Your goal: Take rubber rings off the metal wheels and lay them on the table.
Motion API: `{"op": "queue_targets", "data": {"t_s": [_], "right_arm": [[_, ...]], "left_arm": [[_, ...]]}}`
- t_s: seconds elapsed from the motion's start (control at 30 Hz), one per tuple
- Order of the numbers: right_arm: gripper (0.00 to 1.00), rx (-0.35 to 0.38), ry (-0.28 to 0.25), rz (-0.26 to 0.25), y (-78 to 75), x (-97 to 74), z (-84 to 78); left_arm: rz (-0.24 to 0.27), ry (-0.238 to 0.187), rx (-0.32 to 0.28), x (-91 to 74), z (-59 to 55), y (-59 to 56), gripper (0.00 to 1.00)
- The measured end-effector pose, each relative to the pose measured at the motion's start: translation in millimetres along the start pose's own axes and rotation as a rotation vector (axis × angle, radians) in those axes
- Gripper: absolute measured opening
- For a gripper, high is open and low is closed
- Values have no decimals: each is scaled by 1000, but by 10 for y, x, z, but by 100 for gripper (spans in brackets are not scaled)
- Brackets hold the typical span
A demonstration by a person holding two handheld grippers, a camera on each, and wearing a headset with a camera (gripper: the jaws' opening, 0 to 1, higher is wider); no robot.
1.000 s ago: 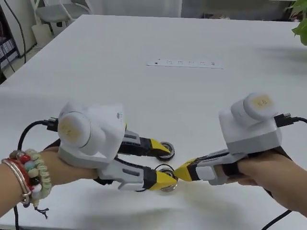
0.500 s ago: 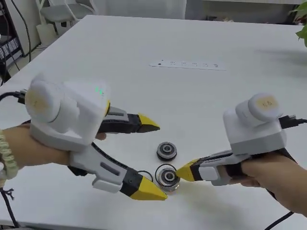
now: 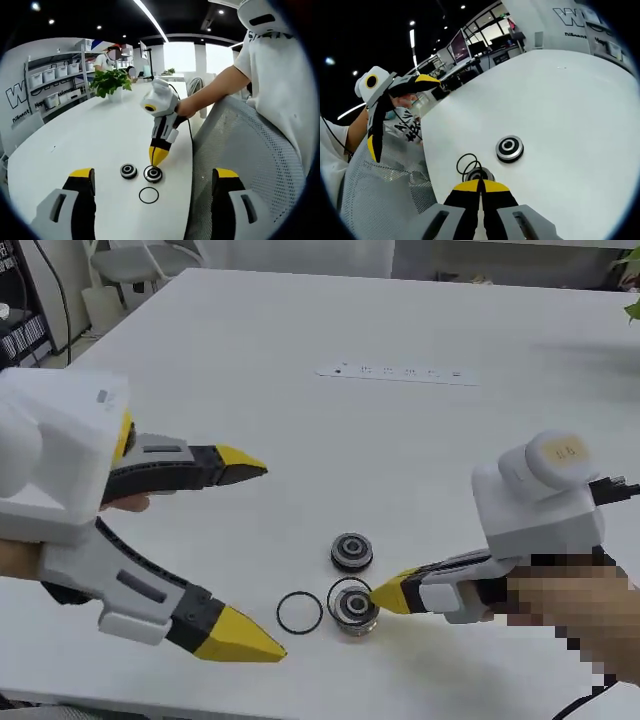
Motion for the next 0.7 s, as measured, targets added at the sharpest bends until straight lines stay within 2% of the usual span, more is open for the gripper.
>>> {"op": "queue_targets", "data": {"t_s": [0.2, 0.27, 0.4, 0.5, 0.7], "right_arm": [[0, -2, 5, 2, 4, -1, -11], [0, -1, 2, 3, 6, -3, -6], [0, 4, -7, 11, 12, -10, 8], [0, 4, -12, 12, 21, -16, 17], [0, 1, -31, 19, 60, -42, 54]], "left_arm": [[23, -4, -8, -146, -35, -64, 99], [35, -5, -11, -138, -10, -129, 99], [51, 0, -28, -178, -85, -159, 99], [65, -18, -60, -220, -134, -170, 99], [89, -22, -133, -271, -327, -193, 99]]}}
Point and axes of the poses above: the centre of the closed fingertips' face, and the gripper's own axes: x roughly forward along the fingers, y roughly to its left, z roughly out of its top, the point moved 4 cm from there along -x, roughly backward along the fingers, and after that the axes turned 14 degrees about y, right-handed, at the moved point
